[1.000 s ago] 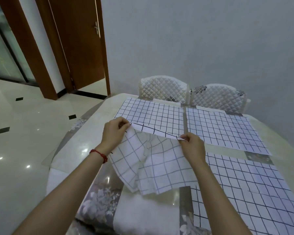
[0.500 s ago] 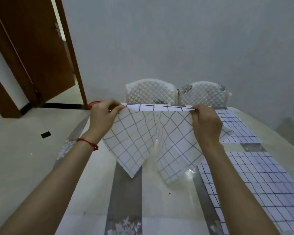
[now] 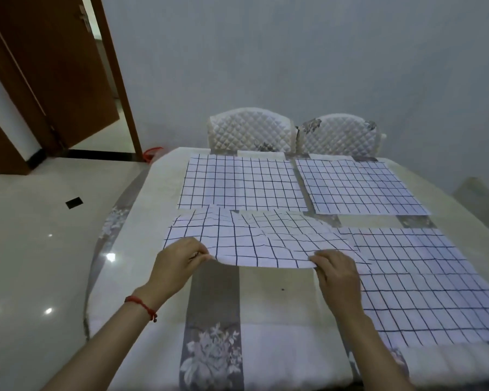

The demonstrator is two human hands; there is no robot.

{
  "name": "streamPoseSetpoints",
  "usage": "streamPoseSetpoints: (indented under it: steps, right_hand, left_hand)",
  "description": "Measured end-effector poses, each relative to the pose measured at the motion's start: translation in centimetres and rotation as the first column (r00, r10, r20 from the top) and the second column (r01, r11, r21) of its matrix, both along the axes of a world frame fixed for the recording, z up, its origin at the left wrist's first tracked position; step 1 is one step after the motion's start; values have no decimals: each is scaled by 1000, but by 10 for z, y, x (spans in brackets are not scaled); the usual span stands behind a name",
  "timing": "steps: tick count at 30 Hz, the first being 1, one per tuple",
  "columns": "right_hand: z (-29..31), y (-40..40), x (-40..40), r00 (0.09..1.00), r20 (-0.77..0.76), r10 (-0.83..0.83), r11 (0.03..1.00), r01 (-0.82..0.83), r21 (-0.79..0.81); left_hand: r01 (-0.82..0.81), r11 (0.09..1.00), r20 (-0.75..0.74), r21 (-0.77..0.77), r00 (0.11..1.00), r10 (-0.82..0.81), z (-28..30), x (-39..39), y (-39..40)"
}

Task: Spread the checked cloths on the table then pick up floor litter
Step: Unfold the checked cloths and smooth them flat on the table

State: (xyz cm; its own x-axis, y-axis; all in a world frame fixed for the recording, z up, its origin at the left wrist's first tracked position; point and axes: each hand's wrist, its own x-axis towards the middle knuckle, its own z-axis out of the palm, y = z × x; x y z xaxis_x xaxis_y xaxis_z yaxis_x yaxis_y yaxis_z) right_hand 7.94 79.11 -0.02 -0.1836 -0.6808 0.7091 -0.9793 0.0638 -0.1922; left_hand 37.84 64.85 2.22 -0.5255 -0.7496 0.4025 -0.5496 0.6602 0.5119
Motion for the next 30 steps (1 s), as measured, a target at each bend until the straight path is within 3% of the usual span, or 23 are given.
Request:
streamPoseSetpoints:
  steps: [4,11,18,21,25,27,30]
  right_hand:
    - [-44,21,11,998,51,26,979,-36,201]
    - [-82,30,27,996,85,3,867,-45,496]
    - [-89,38,33,996,68,55,812,-85,577]
    - [-92,42,31,981,174,82,777,-172,606]
    - [-83,25,38,941,337,-24,777,-195,599]
    - [-81,6,42,933,349,-90,775,-154,613]
    - [-85,-23,41,939,305,-157,685,-119,719]
  left_hand:
    - [6,998,119,63,993,-13,-47,9,24]
    - [-63,967,180,248,984,18,-94,21,47]
    - [-90,959,302,269,953,5,-109,27,44]
    - [-83,965,267,251,963,13,-108,26,43]
    - [-25,991,193,131,981,-1,-112,4,31]
    - [-53,985,262,164,965,8,-110,-15,23]
    - [-197,936,453,293,890,46,-114,-38,12]
